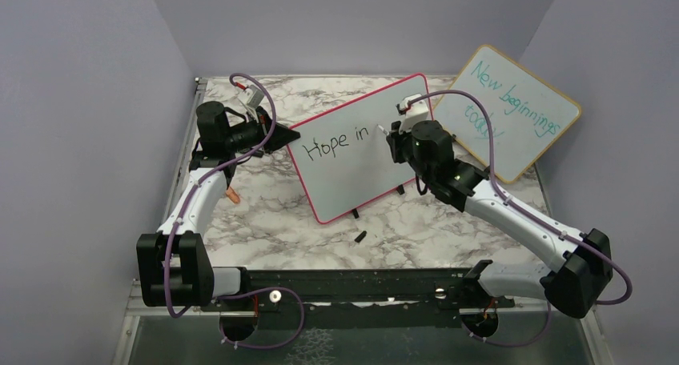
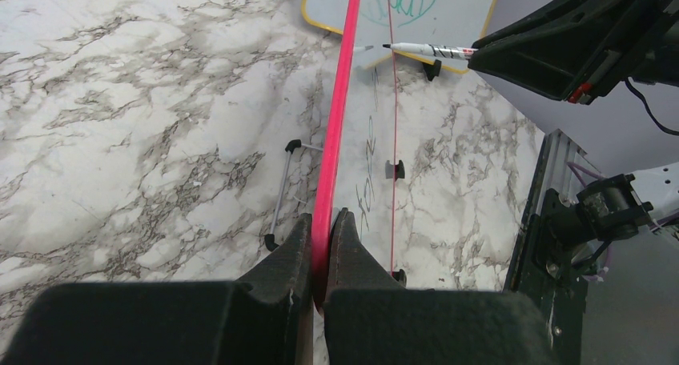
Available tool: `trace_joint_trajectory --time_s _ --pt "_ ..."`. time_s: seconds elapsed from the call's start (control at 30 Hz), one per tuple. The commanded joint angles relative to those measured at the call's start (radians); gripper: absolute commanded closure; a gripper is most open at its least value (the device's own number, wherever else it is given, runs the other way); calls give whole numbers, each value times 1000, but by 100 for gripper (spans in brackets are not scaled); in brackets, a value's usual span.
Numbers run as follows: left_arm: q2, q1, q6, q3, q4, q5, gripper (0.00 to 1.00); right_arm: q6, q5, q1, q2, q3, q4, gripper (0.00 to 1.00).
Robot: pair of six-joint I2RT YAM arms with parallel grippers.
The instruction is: Write a sentence on the whiteboard
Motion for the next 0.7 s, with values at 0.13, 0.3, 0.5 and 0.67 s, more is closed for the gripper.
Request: trace_joint_trajectory --time_s 0.13,0.3,0.5,0.67 --pt "43 -16 158 -39 -111 -69 100 -7 -28 -15 25 -9 39 99" --pt "43 -16 159 -37 -113 -69 100 -10 -21 -18 33 -9 38 99" --pt "42 -16 160 -37 -112 -69 100 -16 0 -24 32 -7 29 99" --pt "42 -16 160 -37 -113 -69 100 -18 13 -30 34 -7 25 99"
